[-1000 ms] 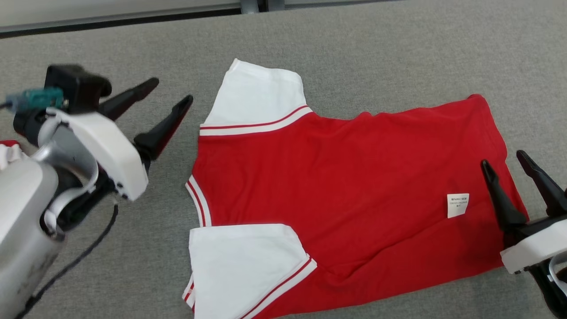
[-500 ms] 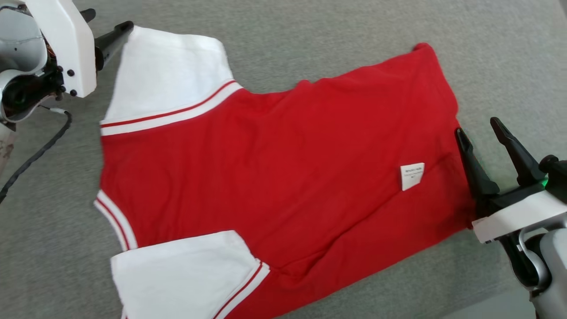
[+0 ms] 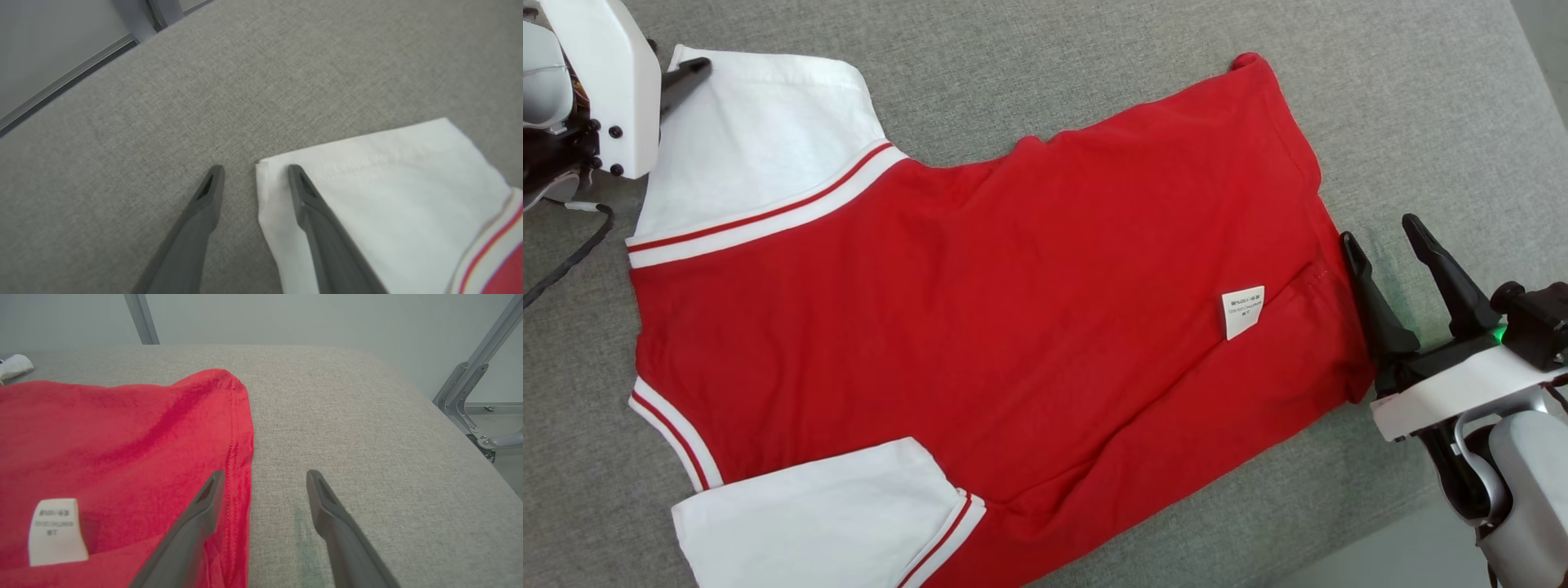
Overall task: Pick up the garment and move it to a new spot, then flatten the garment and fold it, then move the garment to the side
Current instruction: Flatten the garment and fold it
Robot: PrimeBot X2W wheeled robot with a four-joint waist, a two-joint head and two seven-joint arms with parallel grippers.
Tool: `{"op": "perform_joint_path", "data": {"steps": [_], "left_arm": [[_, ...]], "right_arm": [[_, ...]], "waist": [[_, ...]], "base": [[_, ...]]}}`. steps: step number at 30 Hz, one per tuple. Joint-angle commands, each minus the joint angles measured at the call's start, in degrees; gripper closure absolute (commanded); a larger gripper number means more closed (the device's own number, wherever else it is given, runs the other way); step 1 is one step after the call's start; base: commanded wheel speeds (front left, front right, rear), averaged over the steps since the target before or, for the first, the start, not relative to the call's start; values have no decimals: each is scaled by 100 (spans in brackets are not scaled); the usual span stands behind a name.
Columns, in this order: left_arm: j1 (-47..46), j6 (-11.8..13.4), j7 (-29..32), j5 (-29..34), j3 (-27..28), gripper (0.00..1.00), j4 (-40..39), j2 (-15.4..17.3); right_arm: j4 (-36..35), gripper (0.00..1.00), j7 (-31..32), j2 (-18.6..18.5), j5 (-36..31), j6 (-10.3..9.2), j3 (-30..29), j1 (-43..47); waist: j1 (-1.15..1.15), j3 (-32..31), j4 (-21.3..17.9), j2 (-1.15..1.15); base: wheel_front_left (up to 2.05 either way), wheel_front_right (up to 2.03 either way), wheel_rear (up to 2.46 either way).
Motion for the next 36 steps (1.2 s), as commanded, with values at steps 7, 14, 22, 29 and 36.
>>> {"op": "perform_joint_path", "data": {"steps": [7, 14, 22, 29, 36], "left_arm": [[-47, 0, -88, -340, -124, 100, -295, 69], [-188, -1, -535, -497, -326, 100, -620, 167], [-383, -1, -806, -646, -769, 100, -931, 226], [-541, -2, -1018, -809, -1082, 100, -1045, 312], [-668, -2, -1189, -952, -1365, 100, -1050, 371]], "right_arm": [[129, 0, 68, -124, 193, -4, 158, -463], [464, 0, 858, -229, 759, -4, 590, -1317], [1374, 0, 2900, -555, 1655, -3, 1060, -2688], [1818, 0, 3817, -611, 1714, -3, 1343, -3335], [2069, 42, 3941, -568, 1772, -3, 1734, -3552]], "waist": [[0, -58, 186, 0], [0, -157, 391, 0], [0, -193, 729, 0], [0, -180, 883, 0], [0, -146, 977, 0]], "base": [[0, 0, 0], [0, 0, 0], [0, 0, 0], [0, 0, 0], [0, 0, 0]]}}
